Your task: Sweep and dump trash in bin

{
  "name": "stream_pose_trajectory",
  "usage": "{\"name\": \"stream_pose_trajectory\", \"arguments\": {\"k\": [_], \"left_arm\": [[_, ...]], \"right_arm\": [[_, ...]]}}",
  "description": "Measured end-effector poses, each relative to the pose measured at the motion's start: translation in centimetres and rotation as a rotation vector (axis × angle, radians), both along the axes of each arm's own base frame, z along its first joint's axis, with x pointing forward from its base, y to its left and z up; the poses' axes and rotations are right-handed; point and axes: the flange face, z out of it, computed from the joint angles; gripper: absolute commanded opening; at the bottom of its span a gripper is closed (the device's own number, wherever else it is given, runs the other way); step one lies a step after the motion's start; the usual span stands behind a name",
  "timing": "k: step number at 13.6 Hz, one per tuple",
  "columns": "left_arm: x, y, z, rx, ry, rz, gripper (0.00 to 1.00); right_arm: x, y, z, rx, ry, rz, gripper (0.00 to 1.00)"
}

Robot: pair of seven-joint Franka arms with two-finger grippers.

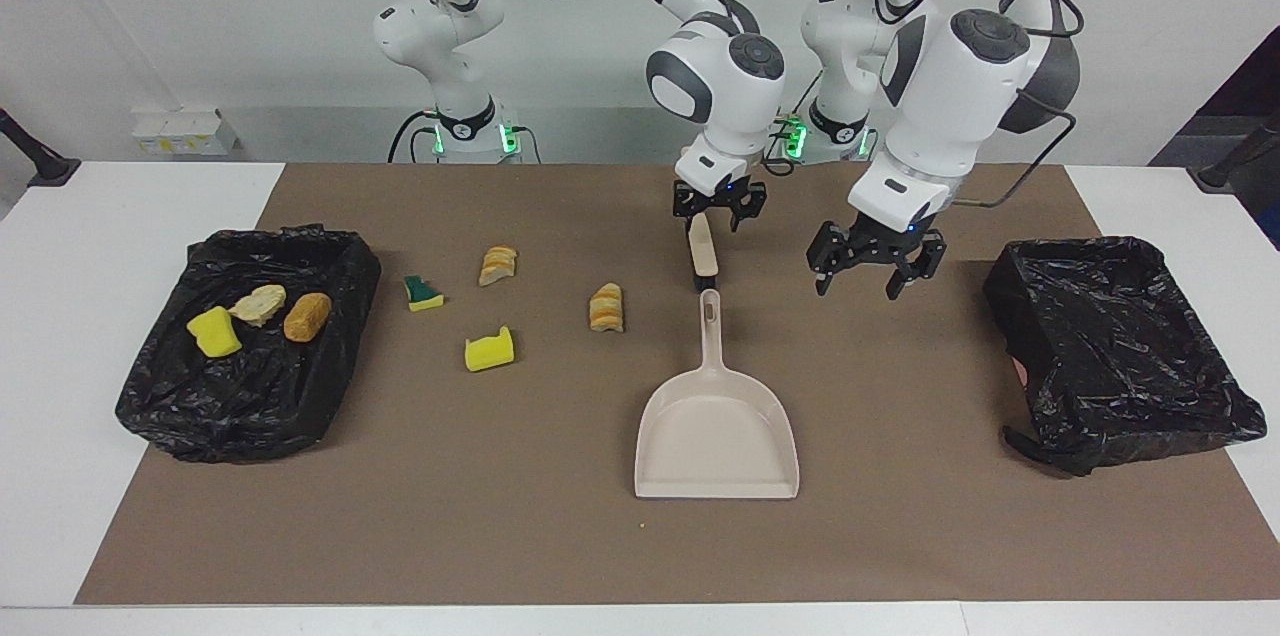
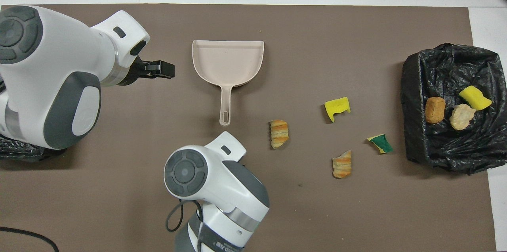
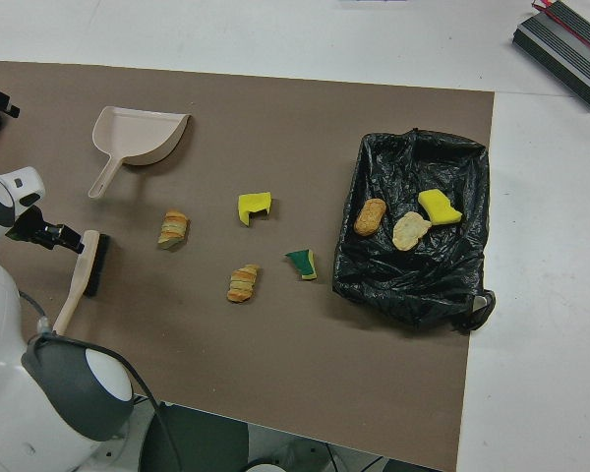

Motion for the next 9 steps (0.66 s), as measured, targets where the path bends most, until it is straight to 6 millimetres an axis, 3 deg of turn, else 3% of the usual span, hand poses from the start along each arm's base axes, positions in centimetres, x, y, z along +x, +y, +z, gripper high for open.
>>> {"name": "stream_pose_trajectory", "arguments": {"k": [1, 4, 5, 7, 9], "left_arm": [[0.2, -1.0, -1.2, -0.002, 0.010, -0.011, 1.00], [0.3, -9.0, -5.9, -0.015, 0.017, -0.014, 1.00], [0.2, -10.8, -7.1, -0.013, 0.025, -0.016, 1.00], [-0.4, -12.2, -9.0, -0.001, 0.052, -0.035, 1.00], [-1.2, -12.8, -10.5, 0.013, 0.078, -0.049, 1.00]], "right_arm": [[-1.9, -0.3, -0.4, -0.009, 0.015, 0.012, 0.78], [-6.7, -0.9, -0.9, -0.002, 0.061, 0.023, 0.78], [-8.5, -0.8, -1.1, 0.016, 0.081, 0.021, 0.77], [-11.6, -0.5, -1.5, 0.039, 0.093, 0.030, 0.77], [-13.4, -0.5, -2.5, 0.038, 0.089, 0.040, 0.74]]}}
